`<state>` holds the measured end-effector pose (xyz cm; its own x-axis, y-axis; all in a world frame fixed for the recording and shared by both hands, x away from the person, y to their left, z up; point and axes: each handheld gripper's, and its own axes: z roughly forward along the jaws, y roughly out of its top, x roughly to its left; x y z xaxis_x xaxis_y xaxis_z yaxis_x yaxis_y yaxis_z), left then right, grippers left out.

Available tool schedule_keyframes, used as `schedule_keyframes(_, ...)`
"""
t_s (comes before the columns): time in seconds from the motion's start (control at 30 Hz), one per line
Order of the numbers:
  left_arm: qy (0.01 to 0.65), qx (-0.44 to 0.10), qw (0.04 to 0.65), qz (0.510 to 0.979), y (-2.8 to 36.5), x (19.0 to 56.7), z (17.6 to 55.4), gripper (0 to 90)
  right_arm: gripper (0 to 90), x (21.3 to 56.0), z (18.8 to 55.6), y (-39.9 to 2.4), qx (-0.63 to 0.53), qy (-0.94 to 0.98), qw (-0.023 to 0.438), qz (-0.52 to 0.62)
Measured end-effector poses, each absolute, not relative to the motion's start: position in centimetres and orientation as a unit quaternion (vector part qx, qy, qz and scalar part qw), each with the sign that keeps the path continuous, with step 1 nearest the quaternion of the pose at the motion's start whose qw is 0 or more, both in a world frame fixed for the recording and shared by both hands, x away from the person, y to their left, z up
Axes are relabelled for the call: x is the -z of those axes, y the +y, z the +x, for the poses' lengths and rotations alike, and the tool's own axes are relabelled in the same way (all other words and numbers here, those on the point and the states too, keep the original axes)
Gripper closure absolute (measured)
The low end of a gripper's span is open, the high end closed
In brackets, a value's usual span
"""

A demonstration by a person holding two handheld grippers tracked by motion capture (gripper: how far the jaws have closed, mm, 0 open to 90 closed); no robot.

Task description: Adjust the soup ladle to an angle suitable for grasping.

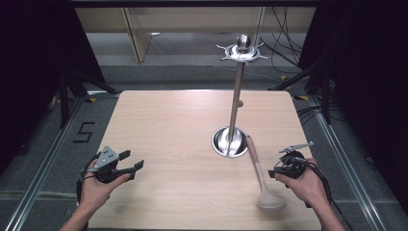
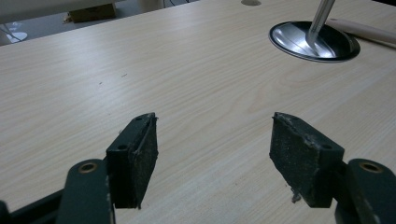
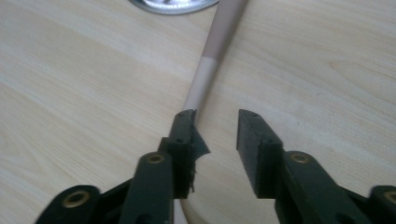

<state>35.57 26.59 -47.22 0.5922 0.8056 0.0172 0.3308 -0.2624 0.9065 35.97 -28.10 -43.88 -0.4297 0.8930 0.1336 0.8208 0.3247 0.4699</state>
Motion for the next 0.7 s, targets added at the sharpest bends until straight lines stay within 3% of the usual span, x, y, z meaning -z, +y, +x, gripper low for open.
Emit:
schedule_keyframes(0.27,0.376,-0.248,0.476,0.755,26.5,47.2,35.5,31.6,88.7,43.6,37.2,-26.4,-0.223,0.837,0.077,0.493)
schedule_keyframes(0.3,0.376,-0.249,0.475,0.755,26.5,47.2,35.4,31.6,90.0,43.7,38.1,-25.5,-0.221,0.838,0.058,0.495)
schedule_keyframes(0.7,0.381,-0.245,0.476,0.754,26.5,47.4,35.5,31.6,90.0,46.5,42.1,-21.7,-0.157,0.848,0.026,0.506)
